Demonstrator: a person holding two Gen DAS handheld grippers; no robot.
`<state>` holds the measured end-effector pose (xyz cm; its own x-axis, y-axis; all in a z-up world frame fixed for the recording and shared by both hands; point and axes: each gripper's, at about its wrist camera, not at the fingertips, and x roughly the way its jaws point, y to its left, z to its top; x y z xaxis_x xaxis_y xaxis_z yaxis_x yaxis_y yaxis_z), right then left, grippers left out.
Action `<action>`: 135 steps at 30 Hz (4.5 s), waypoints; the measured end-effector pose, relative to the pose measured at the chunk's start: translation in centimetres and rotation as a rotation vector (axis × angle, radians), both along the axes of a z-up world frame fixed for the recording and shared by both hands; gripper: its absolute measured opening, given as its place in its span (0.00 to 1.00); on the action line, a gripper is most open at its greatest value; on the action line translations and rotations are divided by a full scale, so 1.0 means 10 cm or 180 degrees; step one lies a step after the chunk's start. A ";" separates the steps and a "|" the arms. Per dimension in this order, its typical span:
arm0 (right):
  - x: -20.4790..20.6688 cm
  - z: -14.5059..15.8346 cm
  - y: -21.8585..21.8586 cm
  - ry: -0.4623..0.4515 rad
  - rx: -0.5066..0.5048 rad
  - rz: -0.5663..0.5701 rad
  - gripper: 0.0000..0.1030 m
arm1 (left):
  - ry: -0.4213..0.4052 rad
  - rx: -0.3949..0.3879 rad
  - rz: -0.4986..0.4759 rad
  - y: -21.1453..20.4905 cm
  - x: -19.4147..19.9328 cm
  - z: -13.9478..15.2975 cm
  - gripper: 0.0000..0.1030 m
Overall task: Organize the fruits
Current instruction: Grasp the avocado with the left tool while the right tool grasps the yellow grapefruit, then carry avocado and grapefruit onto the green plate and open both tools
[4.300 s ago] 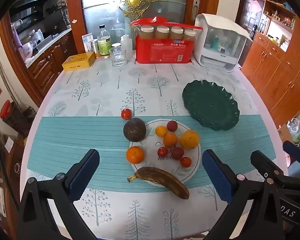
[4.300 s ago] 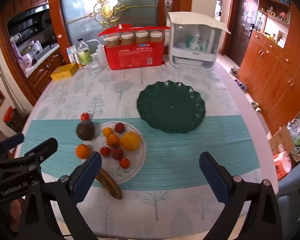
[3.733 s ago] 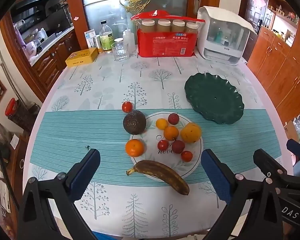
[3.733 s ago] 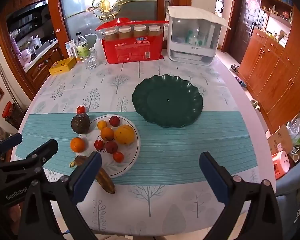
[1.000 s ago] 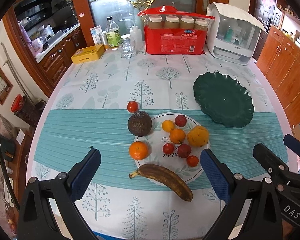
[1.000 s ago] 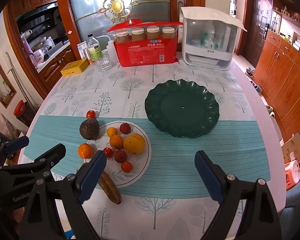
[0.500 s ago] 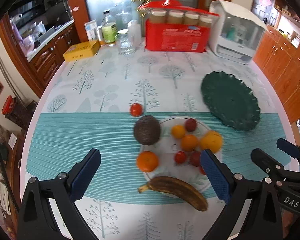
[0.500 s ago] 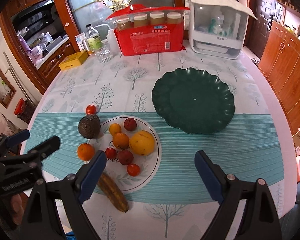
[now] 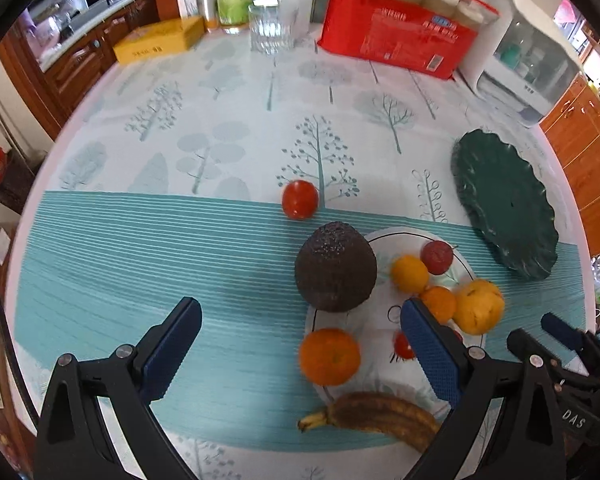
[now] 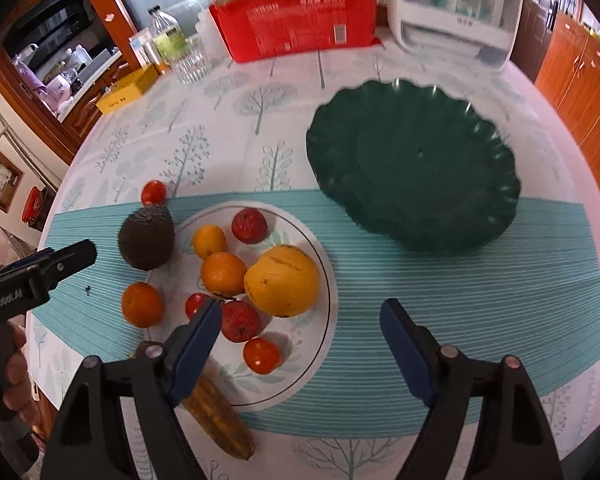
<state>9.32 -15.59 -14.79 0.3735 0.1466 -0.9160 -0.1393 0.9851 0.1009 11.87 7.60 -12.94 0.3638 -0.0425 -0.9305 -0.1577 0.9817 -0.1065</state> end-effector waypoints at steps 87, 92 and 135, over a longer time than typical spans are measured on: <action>1.11 -0.07 -1.30 -0.0436 -0.0183 -0.0302 0.53 | 0.0074 -0.0084 -0.1206 -2.39 1.66 -0.52 0.58; 1.15 -0.17 -1.28 -0.0347 -0.0224 -0.0280 0.53 | 0.0069 -0.0102 -0.1205 -2.41 1.69 -0.60 0.59; 0.35 0.51 -1.03 -0.0804 -0.0290 -0.0267 0.74 | -0.0702 0.0332 -0.0678 -1.38 0.39 0.67 0.97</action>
